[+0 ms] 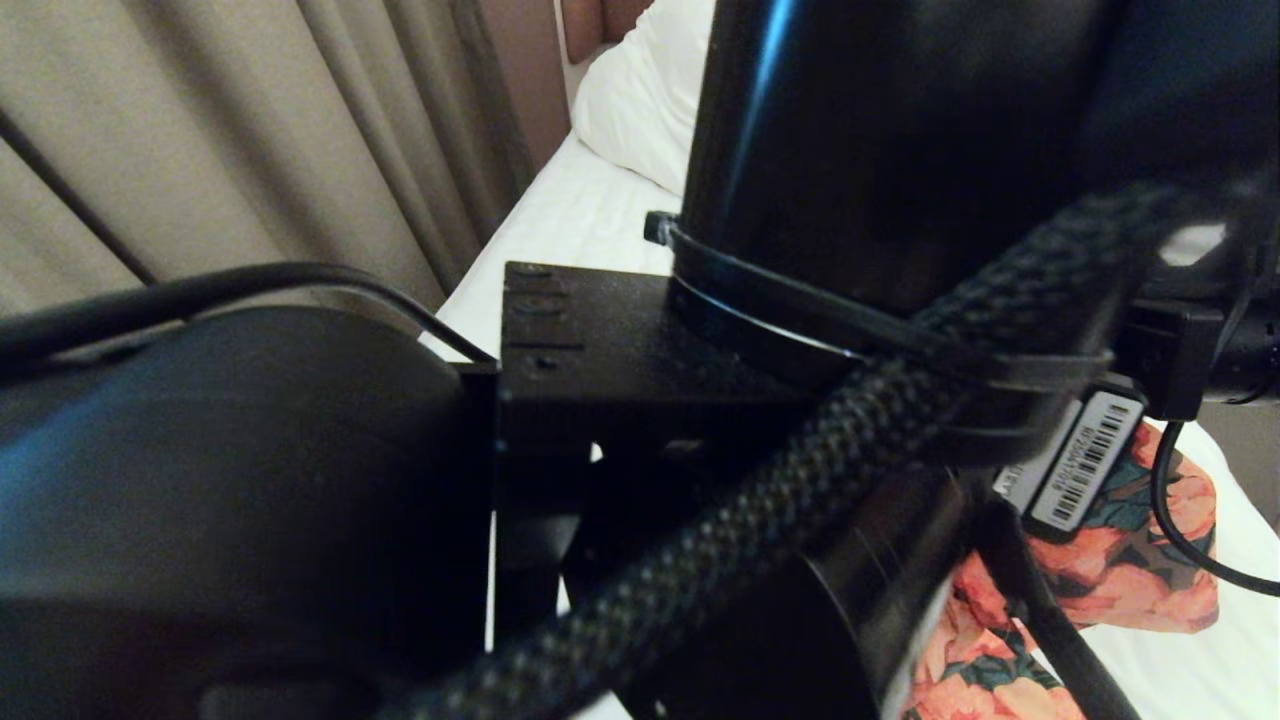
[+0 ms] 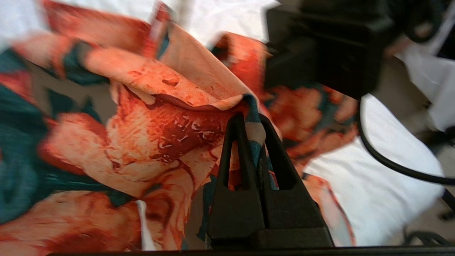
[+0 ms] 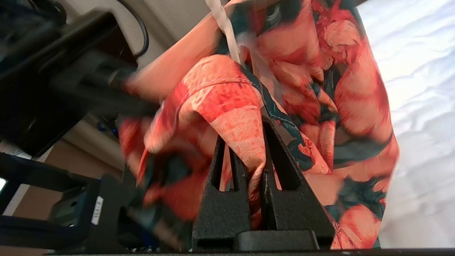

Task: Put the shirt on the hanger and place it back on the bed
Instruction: Hook the other side of the shirt onto the hanger

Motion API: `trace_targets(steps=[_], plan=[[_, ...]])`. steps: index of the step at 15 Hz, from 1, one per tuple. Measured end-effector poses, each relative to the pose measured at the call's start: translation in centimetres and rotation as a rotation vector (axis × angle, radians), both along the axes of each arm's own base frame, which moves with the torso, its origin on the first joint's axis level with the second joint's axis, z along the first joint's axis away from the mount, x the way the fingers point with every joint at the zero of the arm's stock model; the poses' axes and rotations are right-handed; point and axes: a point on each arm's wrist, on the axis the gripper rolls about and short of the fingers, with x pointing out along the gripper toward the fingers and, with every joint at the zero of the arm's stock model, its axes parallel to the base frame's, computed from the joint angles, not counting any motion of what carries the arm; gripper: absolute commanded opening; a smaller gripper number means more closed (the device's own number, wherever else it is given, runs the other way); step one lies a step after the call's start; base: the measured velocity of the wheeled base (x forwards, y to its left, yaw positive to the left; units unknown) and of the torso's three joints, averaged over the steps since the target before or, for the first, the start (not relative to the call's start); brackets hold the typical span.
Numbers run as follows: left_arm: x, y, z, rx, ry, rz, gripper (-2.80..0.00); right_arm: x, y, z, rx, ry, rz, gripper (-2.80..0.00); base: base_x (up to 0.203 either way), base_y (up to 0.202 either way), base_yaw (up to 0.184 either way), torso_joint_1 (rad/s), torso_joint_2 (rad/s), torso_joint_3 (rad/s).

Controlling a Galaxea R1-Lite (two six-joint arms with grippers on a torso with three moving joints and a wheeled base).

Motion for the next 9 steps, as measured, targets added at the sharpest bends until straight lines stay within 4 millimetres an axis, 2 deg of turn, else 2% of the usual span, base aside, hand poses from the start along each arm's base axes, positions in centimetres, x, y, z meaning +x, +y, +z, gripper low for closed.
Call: trace_targets(steps=[3, 9], plan=[[-1.3, -1.3, -0.8, 0.029, -0.006, -0.049, -2.80, -0.9, 0.0, 0.0, 0.000, -0.004, 0.001, -2.80, 0.000, 0.000, 0.000, 0.000, 0.00, 0.000], [-2.6, -5.5, -2.2, 0.041, -0.005, -0.145, -2.80, -3.0, -0.3, -2.0, -0.018, 0.018, 0.005, -2.80, 0.000, 0.000, 0.000, 0.000, 0.00, 0.000]])
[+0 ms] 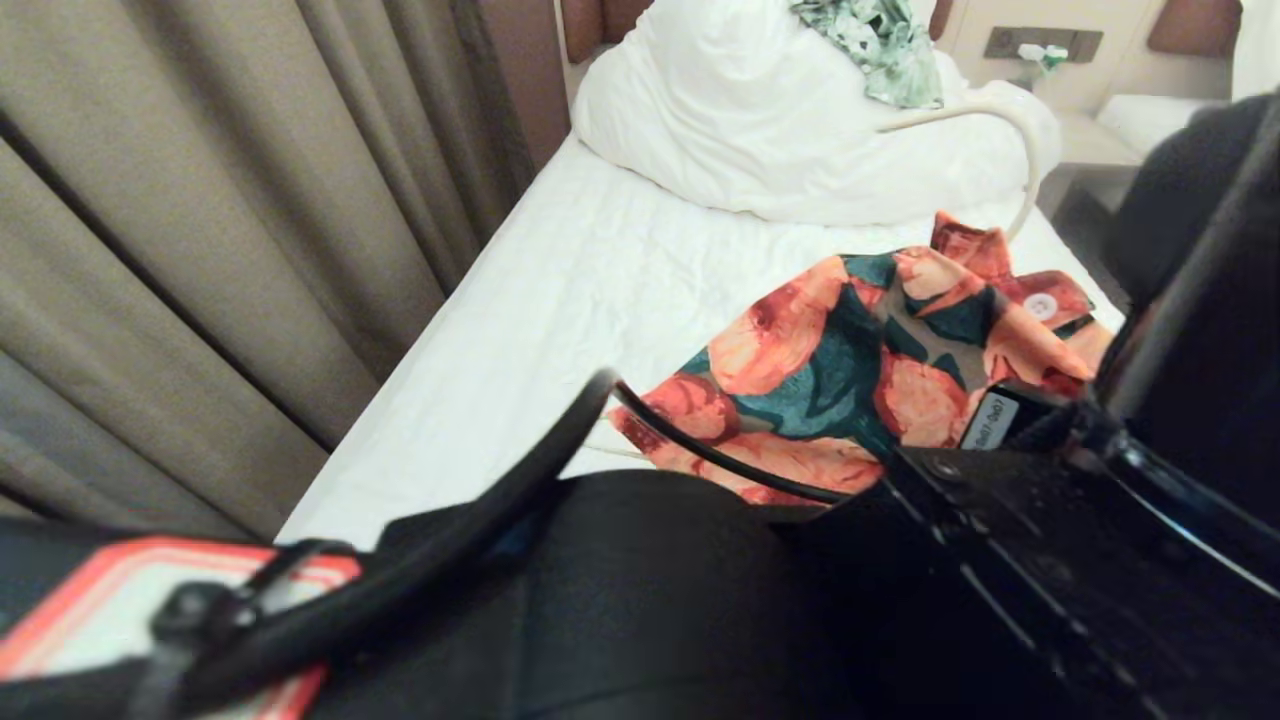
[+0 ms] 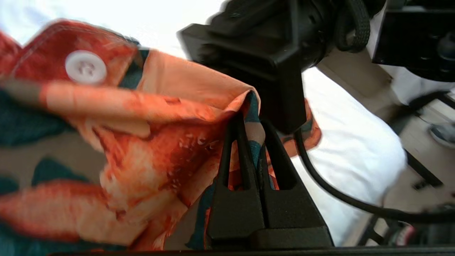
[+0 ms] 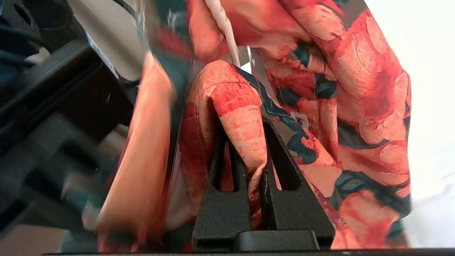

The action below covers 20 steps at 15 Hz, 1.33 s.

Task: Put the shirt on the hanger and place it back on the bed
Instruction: Hook the other side of the shirt onto the hanger, then take the clothes hanger out of the clothes

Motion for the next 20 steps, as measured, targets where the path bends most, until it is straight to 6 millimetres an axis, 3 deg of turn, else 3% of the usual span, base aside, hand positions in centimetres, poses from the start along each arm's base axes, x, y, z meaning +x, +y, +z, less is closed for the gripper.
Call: trace_targets(steps=[5, 6, 13, 17, 20], plan=[[0.0, -0.7, -1.9, 0.049, 0.016, -0.011, -2.80, -1.2, 0.0, -0.2, 0.000, 0.002, 0.008, -2.80, 0.000, 0.000, 0.000, 0.000, 0.00, 0.000], [0.0, -0.7, -2.1, 0.056, 0.017, -0.012, 0.00, -1.2, 0.0, -0.2, 0.000, 0.001, 0.009, -2.80, 0.000, 0.000, 0.000, 0.000, 0.00, 0.000], [-0.2, 0.7, -2.0, 0.062, 0.008, 0.000, 0.00, -1.0, -0.1, -0.3, -0.001, 0.006, 0.004, -2.80, 0.000, 0.000, 0.000, 0.000, 0.00, 0.000], [-0.8, 4.0, -3.0, 0.137, 0.008, 0.022, 0.00, -0.2, -0.4, -0.5, 0.002, 0.000, -0.016, -2.80, 0.000, 0.000, 0.000, 0.000, 0.00, 0.000], [-0.6, 6.0, -2.3, 0.121, 0.003, 0.040, 0.00, 0.0, -0.6, -0.6, 0.002, 0.007, -0.024, -2.80, 0.000, 0.000, 0.000, 0.000, 0.00, 0.000]])
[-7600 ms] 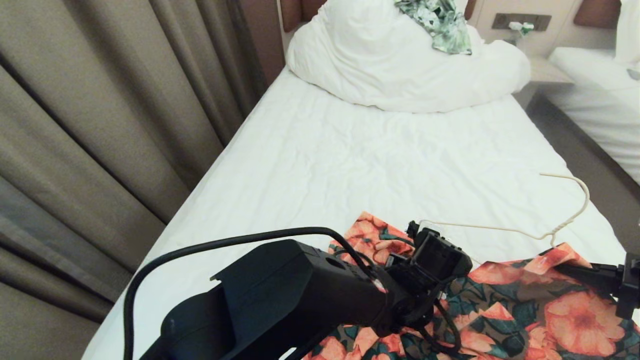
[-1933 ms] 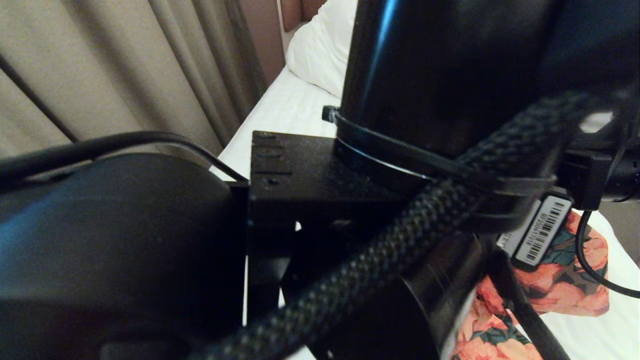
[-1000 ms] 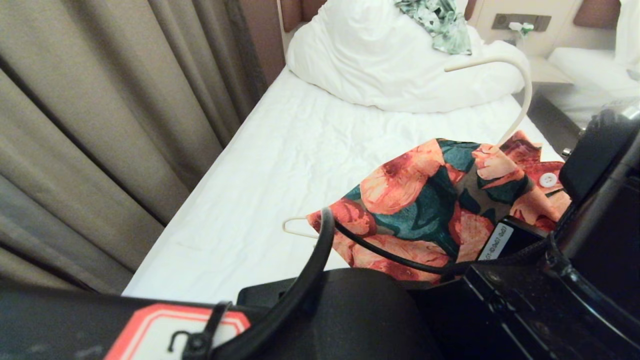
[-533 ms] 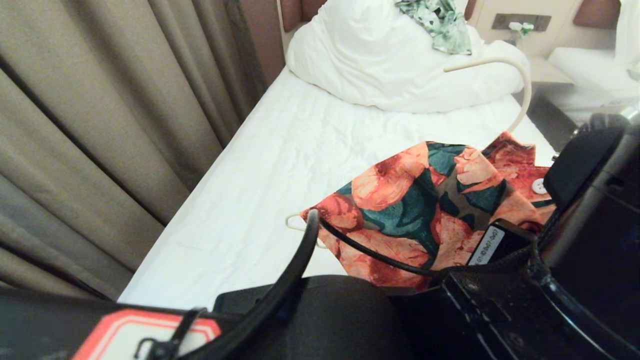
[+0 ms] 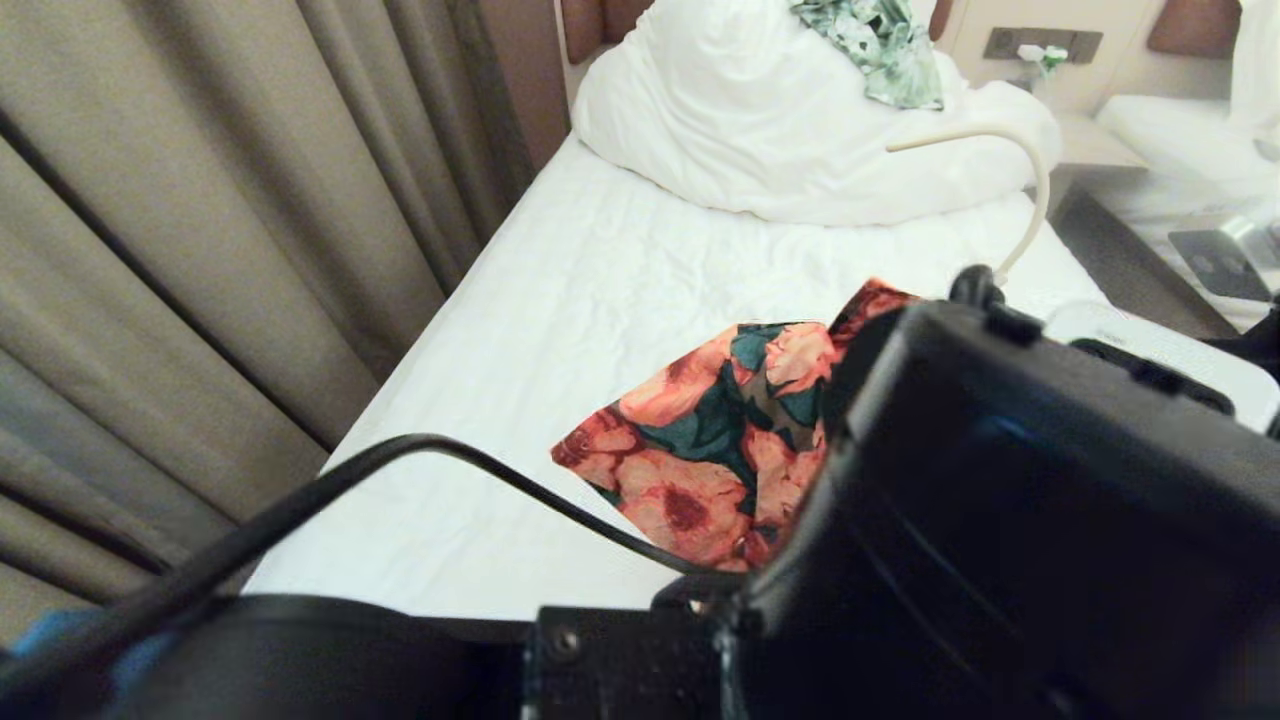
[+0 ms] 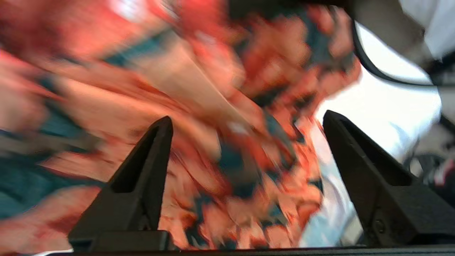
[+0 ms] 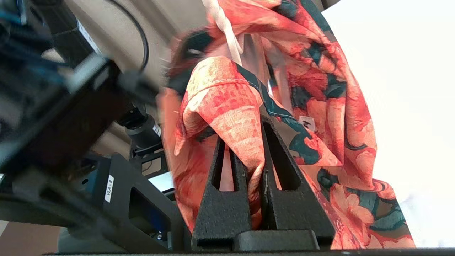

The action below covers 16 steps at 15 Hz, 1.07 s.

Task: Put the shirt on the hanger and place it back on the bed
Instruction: Take the clothes hanger out of the clothes

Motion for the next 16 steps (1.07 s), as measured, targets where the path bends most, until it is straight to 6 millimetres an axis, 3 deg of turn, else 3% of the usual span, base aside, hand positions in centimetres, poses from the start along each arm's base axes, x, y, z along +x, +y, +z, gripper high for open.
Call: trace_targets(steps=[10, 11, 16], plan=[[2.9, 1.6, 1.3, -0.066, -0.046, 0.087, 0.00, 0.8, -0.4, -0.2, -0.001, 0.008, -0.021, -2.80, 0.000, 0.000, 0.000, 0.000, 0.00, 0.000], [2.9, 1.9, 1.3, -0.065, -0.048, 0.093, -2.80, 0.9, -0.5, -0.2, -0.001, 0.008, -0.024, -2.80, 0.000, 0.000, 0.000, 0.000, 0.00, 0.000], [3.1, 3.8, 1.6, -0.068, -0.052, 0.131, -2.80, 1.4, -0.7, -0.4, 0.000, 0.018, -0.021, -2.80, 0.000, 0.000, 0.000, 0.000, 0.00, 0.000]])
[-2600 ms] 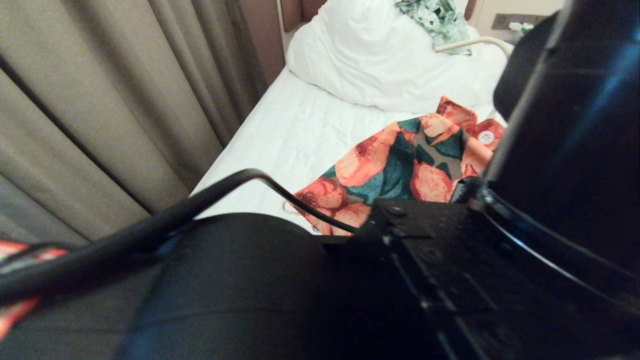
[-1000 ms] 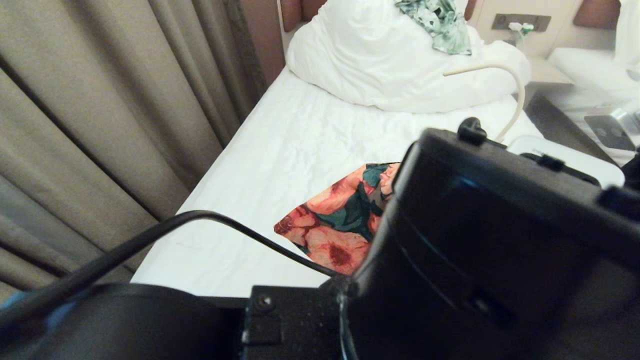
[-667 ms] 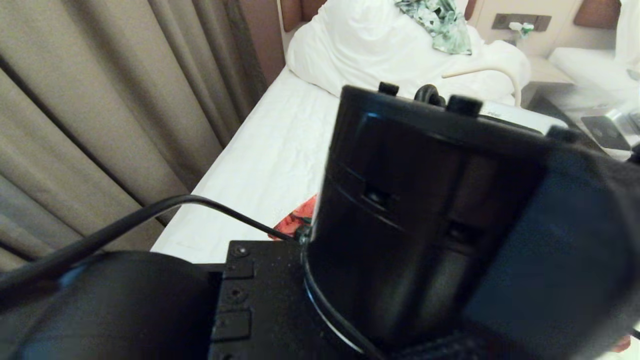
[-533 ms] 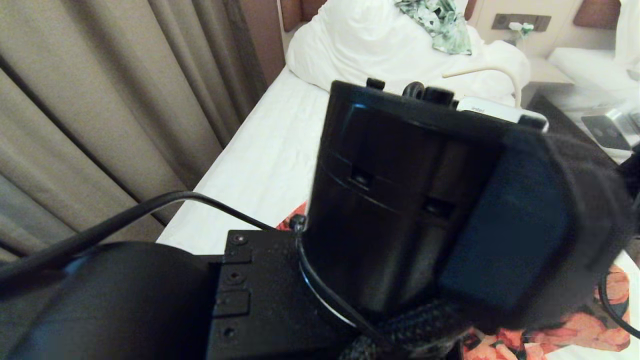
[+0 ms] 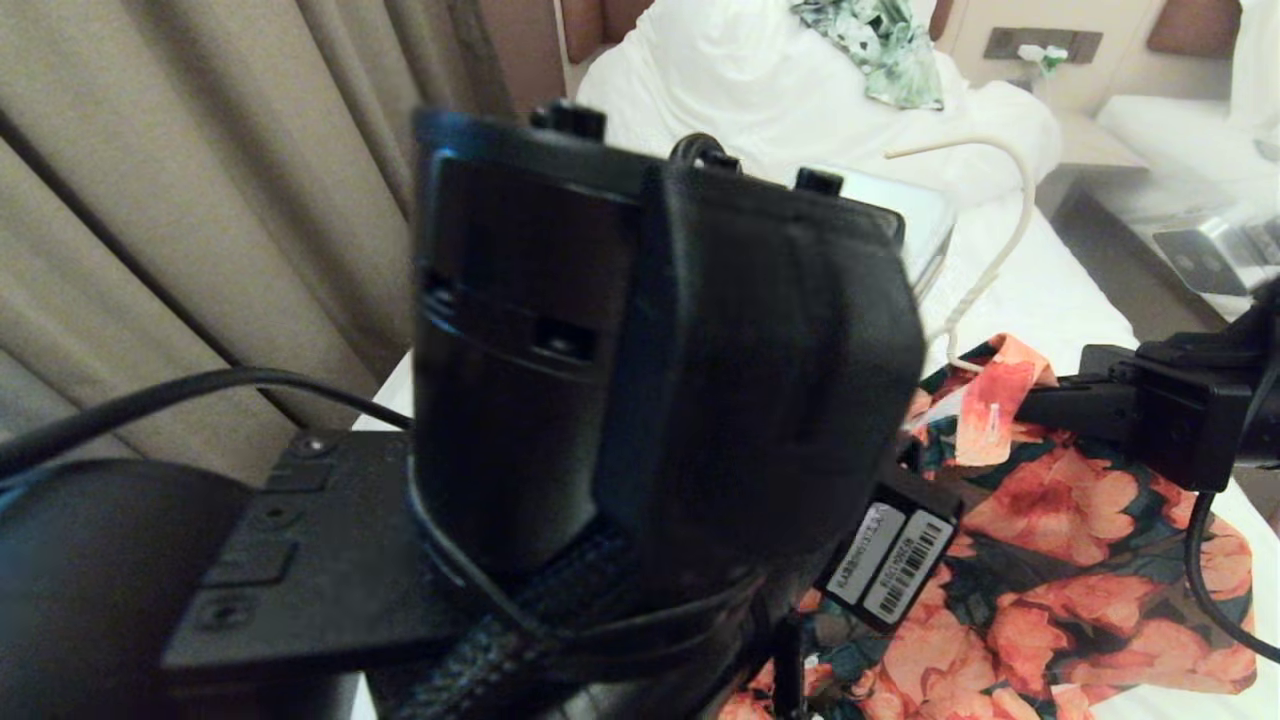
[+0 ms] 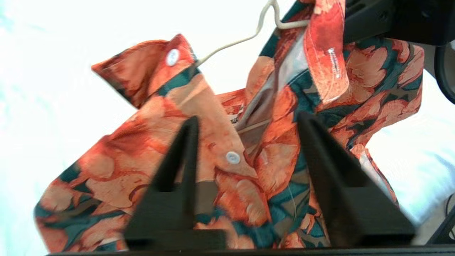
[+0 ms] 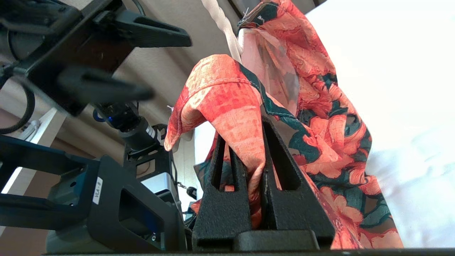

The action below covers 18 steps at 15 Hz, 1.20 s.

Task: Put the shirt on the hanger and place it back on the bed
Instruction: Take the clothes hanger out of the clothes

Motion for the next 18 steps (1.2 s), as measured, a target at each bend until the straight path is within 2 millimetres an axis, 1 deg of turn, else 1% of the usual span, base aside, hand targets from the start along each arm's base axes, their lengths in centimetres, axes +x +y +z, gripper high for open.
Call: trace_targets(steps=[3, 5, 8, 10, 14, 15, 18], plan=[[0.2, 0.7, 0.4, -0.012, -0.004, 0.012, -2.80, 0.2, 0.0, -0.2, -0.001, 0.006, 0.001, -2.80, 0.000, 0.000, 0.000, 0.000, 0.00, 0.000], [0.3, 0.7, 1.0, -0.045, -0.016, 0.016, -2.80, 0.3, 0.0, -0.3, -0.001, 0.001, 0.002, -2.80, 0.000, 0.000, 0.000, 0.000, 0.00, 0.000], [0.5, 0.1, 1.0, -0.075, -0.031, 0.038, -2.80, 0.3, 0.2, -0.3, 0.005, -0.030, 0.042, -2.80, 0.000, 0.000, 0.000, 0.000, 0.00, 0.000], [0.6, -0.4, 0.8, -0.075, -0.032, 0.044, -2.80, 0.3, 0.8, -0.5, 0.004, -0.040, 0.073, -2.80, 0.000, 0.000, 0.000, 0.000, 0.00, 0.000], [1.0, -1.5, 1.3, -0.094, -0.039, 0.049, -2.80, 1.2, 1.9, -1.1, 0.001, -0.063, 0.111, -2.80, 0.000, 0.000, 0.000, 0.000, 0.00, 0.000], [1.1, -1.7, 1.3, -0.097, -0.041, 0.056, 0.00, 1.4, 1.9, -1.3, 0.001, -0.057, 0.111, -2.80, 0.000, 0.000, 0.000, 0.000, 0.00, 0.000], [1.4, -2.4, 1.5, -0.106, -0.046, 0.068, 0.00, 1.7, 2.0, -1.6, 0.000, -0.048, 0.112, -2.80, 0.000, 0.000, 0.000, 0.000, 0.00, 0.000]])
